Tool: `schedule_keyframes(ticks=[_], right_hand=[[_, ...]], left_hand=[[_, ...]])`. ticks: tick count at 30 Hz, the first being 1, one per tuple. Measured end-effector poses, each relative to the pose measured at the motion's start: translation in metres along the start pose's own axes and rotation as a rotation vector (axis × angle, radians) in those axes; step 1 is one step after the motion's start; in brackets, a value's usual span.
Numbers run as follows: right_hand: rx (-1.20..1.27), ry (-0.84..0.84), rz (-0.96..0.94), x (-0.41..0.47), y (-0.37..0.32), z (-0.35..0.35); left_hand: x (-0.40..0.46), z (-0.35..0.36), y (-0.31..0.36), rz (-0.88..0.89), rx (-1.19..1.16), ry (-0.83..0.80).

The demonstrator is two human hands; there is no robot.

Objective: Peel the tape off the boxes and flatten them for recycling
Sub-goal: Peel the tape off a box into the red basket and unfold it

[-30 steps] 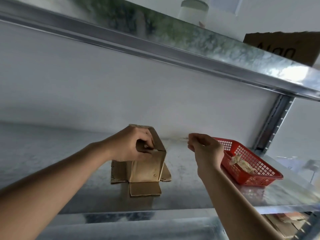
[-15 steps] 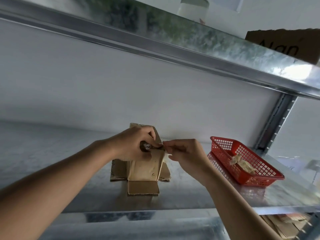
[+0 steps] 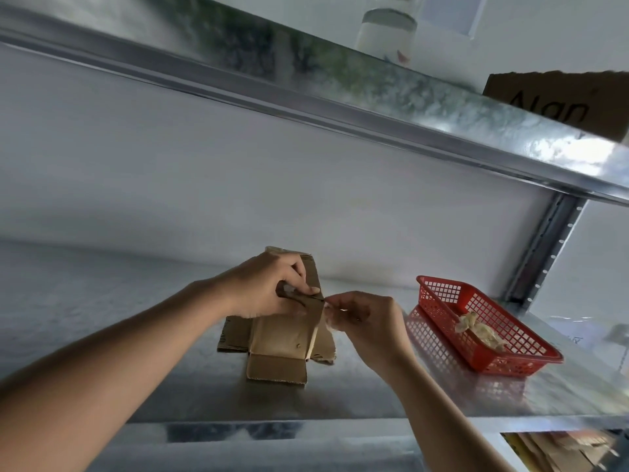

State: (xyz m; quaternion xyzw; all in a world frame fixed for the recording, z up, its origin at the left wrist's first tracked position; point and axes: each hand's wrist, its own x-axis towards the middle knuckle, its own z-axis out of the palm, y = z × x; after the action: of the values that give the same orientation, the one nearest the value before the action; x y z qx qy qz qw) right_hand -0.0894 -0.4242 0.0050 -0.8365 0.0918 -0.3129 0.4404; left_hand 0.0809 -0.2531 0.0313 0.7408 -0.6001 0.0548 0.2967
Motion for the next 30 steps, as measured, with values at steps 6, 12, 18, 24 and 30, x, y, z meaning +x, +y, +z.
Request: schedule_keyframes(ticks=[6, 12, 18, 24, 30], right_hand=[[-0.255, -0.041, -0.062, -0.006, 0.000, -0.008], [-0.048, 0.113, 0.008, -0.012, 0.003, -0.014], [0.047, 0.352, 0.156, -0.012, 0.006, -0.031], [0.062, 0.473, 0.095, -0.015, 0.017, -0.070], [0.170, 0.416, 0.054, -0.007, 0.043, -0.116]], left_hand=[[-0.003, -0.006, -0.023, -0.058, 0.037, 0.060], [0.002, 0.007, -0.023, -0.052, -0.030, 0.099], [0.024, 0.037, 0.003, 0.010, -0.100, 0.132], [0.058, 0.069, 0.041, 0.045, -0.108, 0.120], [0.091, 0.103, 0.081, 0.026, -0.103, 0.127]])
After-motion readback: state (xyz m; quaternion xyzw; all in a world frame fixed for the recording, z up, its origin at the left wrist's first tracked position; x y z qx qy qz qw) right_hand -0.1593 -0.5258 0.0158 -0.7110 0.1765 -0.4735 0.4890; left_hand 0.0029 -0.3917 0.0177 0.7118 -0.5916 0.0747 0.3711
